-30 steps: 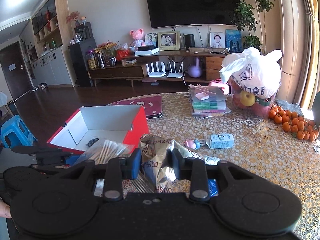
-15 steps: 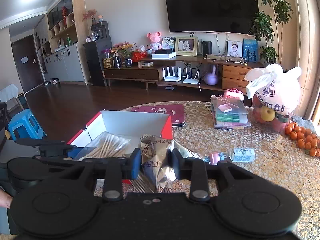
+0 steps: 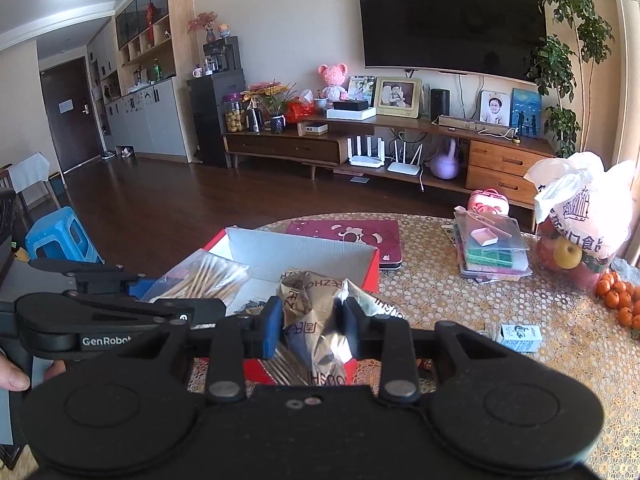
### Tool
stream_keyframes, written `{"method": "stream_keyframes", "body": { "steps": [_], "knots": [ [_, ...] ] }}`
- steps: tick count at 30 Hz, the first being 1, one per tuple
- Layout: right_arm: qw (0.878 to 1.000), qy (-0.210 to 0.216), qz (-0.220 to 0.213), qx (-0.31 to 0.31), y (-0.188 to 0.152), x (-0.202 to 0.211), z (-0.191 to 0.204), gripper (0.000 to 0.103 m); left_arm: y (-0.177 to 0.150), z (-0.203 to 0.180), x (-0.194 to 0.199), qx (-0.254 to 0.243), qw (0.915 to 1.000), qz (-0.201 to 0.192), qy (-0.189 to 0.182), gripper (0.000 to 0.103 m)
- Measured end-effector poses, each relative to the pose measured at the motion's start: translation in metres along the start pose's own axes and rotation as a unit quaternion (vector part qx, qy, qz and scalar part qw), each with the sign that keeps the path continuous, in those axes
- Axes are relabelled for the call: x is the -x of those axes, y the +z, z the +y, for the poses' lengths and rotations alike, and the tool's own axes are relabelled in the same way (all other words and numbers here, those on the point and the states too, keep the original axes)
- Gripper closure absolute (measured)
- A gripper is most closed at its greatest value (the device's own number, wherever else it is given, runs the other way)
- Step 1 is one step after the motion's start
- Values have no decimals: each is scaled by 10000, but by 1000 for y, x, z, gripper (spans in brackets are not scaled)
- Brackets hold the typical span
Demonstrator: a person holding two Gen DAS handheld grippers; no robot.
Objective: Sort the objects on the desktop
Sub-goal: 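Lift the swab bag and snack packet and carry them toward the red box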
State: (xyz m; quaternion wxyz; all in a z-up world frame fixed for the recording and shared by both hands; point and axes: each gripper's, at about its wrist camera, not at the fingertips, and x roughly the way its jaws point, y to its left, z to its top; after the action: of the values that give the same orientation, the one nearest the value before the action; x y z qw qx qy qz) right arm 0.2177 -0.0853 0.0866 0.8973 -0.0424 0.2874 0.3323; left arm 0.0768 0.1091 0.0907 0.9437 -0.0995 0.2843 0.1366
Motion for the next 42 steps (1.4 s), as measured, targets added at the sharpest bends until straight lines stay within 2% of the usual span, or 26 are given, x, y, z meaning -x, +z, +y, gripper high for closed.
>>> {"method": "stream_keyframes", "body": {
  "steps": [14, 24, 42],
  "knots": [
    [9996, 197, 185, 100, 16, -42, 13, 71, 12, 49, -24, 182, 9991, 167, 357, 66],
    [9988, 228, 405, 129, 23, -77, 17, 71, 25, 88, -54, 301, 9970, 487, 518, 66],
    [9954, 333, 830, 347, 22, -127, 30, 71, 42, 130, -117, 484, 9892, 1218, 660, 66]
  ]
}}
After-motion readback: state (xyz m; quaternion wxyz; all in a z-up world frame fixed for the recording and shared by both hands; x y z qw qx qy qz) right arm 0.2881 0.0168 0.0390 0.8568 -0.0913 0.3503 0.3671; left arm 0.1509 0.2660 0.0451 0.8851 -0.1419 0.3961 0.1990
